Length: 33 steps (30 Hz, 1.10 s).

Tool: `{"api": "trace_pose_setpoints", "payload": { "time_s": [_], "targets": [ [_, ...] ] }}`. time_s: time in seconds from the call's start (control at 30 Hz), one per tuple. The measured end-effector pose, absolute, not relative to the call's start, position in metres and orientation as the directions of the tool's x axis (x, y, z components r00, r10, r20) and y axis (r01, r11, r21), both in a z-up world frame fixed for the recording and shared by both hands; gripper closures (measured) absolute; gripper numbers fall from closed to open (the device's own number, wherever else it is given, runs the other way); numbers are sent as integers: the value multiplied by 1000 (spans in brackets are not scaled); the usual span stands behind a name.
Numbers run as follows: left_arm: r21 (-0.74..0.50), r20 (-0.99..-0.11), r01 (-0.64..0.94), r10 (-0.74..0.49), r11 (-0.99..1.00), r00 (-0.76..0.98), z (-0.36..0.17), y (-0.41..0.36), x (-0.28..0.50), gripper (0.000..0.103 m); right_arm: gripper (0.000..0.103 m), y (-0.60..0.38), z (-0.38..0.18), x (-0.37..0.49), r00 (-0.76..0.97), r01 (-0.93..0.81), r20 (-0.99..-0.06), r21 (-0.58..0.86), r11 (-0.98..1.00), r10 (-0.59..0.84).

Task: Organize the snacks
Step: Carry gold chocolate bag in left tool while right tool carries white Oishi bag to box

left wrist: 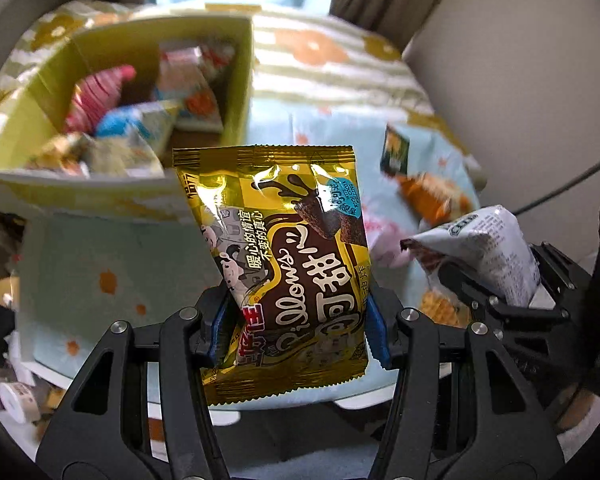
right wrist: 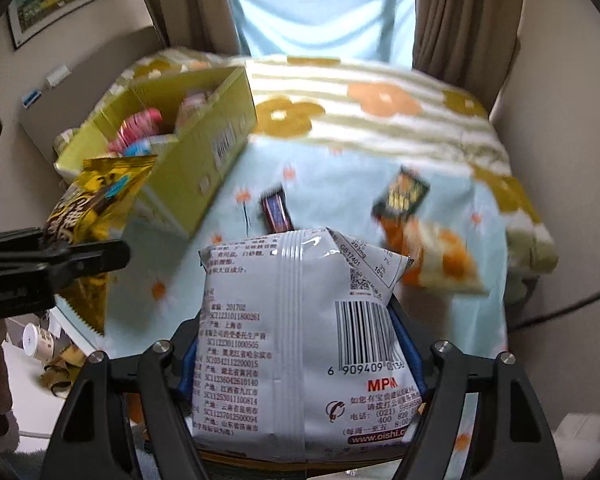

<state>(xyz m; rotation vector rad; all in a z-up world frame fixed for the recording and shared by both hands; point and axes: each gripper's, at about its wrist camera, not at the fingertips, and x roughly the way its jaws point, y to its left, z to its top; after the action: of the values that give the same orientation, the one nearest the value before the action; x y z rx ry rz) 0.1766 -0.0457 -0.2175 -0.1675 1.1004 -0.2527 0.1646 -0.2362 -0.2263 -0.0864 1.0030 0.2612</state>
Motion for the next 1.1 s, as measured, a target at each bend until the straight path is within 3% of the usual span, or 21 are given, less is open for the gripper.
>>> {"api": "trace_pose_setpoints", "payload": {
  "time_s": [0.27, 0.53, 0.8, 1.03, 1.1],
  "targets": [
    [-276, -791, 78, -273, 958, 547, -168, 29, 207, 53, 31, -189, -171, 202, 610, -268, -765, 46, 962, 207],
    [-250, -787, 58, -238, 966, 570, -154, 111, 255, 53, 31, -112, -152, 251, 635, -276, -732, 84, 958, 247],
    [-230, -818, 80, -237, 970, 523, -178, 163, 304, 53, 31, -44, -165, 291, 625, -285, -738, 88, 955, 255],
    [-208, -853, 199, -277, 958, 442, -209, 166, 331, 52, 31, -20, -180, 305, 612, -205, -764, 96, 974, 204],
    [-191, -858, 224, -274, 956, 434, -215, 164, 335, 41, 31, -19, -185, 307, 606, -184, -773, 94, 978, 188]
  ]
}}
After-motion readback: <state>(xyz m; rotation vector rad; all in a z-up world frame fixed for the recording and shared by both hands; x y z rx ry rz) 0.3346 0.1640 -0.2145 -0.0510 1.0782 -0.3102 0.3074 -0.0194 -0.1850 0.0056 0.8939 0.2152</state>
